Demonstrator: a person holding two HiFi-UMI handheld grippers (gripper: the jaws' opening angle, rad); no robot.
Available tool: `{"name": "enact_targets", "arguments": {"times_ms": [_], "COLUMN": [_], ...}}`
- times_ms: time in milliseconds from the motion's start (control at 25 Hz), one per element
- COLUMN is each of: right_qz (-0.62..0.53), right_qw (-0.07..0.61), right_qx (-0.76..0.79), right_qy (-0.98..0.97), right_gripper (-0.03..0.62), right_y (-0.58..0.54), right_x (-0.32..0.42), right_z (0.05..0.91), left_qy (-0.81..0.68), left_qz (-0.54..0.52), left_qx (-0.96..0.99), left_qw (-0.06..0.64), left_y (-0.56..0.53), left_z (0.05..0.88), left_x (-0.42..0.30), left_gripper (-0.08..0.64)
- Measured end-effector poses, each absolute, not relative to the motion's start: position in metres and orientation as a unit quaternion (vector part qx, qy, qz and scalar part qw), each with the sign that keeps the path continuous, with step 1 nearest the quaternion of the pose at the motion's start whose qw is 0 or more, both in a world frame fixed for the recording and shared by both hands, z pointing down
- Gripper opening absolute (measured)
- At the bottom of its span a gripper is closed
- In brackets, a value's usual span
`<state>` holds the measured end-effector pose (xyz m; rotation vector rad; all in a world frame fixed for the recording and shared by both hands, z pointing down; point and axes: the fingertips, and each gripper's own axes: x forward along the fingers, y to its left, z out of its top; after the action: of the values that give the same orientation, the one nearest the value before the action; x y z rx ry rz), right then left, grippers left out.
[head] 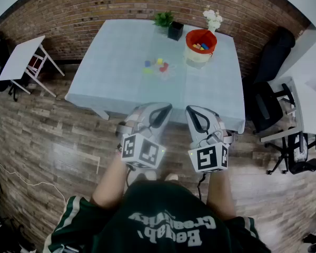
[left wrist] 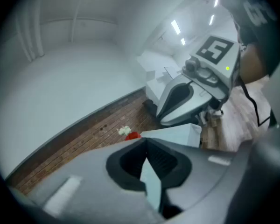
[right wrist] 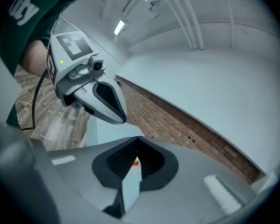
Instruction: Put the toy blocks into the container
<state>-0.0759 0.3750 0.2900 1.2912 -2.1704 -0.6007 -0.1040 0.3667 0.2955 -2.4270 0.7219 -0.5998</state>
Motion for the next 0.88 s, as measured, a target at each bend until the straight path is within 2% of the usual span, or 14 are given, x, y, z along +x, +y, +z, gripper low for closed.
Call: {"name": "enact_targets", "arguments": {"times_ms": [880], "right_qz": [-0.225], "right_qw": [0.273], "right_qx": [0.490], "right_qy": [-0.797], "right_gripper": [0.006], "right_y": [0.358], "right_x": [-0.104], "right_z": [0.290], "left_qy": [0.267], "left_qz": [-0.217], "left_qx": [-0.899], "left_qw": [0.272], "left_y": [0.349], "left_z": [0.294], "left_x": [-0.139], "left_gripper": [0.003]}}
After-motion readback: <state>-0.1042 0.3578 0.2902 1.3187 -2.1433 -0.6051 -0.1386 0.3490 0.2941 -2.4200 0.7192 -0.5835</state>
